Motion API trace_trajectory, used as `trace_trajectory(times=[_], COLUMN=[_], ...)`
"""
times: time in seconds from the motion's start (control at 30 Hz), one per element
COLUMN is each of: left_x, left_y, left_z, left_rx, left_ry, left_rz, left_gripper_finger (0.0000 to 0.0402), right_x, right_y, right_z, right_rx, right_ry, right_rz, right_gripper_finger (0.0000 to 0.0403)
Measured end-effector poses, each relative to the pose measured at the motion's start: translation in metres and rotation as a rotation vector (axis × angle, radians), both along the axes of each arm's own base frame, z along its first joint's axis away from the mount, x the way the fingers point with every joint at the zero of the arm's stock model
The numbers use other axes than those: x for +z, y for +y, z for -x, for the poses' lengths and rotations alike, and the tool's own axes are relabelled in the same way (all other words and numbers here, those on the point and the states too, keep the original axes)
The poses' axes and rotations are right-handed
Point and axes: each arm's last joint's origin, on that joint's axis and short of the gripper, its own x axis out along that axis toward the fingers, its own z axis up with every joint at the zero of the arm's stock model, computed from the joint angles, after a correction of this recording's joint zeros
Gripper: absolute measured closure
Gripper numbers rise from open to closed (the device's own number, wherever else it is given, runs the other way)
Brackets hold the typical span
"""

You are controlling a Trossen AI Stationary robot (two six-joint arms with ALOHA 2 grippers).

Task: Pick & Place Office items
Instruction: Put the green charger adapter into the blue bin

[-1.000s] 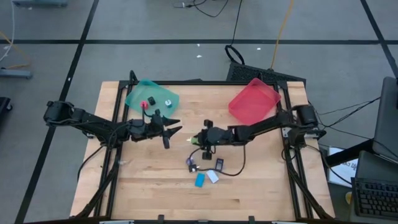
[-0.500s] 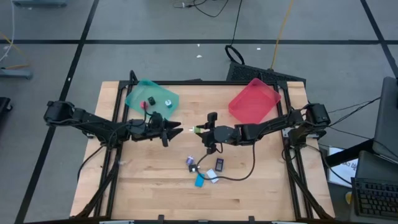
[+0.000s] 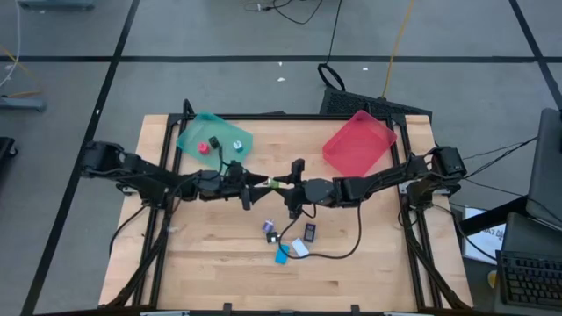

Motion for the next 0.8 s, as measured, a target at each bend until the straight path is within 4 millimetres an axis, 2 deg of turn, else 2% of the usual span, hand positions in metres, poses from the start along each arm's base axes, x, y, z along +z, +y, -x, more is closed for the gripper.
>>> trace_trajectory(times=[0.2, 0.4, 0.57, 0.73, 0.8], left_x=[0.006, 0.006, 0.005, 0.005, 0.005], left_y=[-0.002, 0.001, 0.004, 0.009, 0.011], left_z=[-0.028, -0.035, -0.035, -0.035, -0.035], left_rx=[-0.016, -0.032, -0.028, -0.029, -0.038], left_ry=[0.006, 0.037, 0.042, 0.047, 0.047], left_rz=[-0.047, -0.023, 0.008, -0.006, -0.025], left_gripper_finger=[0.0096, 0.013, 0.0183, 0.0257, 0.0268], right_x=[0.0, -0.002, -0.002, -0.002, -0.002], right_y=[0.0, 0.0, 0.0, 0.0, 0.0], right_z=[0.0, 0.001, 0.002, 0.002, 0.002], right_rx=[-0.013, -0.027, -0.029, -0.034, -0.045], right_ry=[0.004, 0.023, 0.026, 0.023, 0.018], right_rz=[0.001, 0.009, 0.009, -0.002, -0.017], right_gripper_finger=[0.0286, 0.0286, 0.0286, 0.0286, 0.0275])
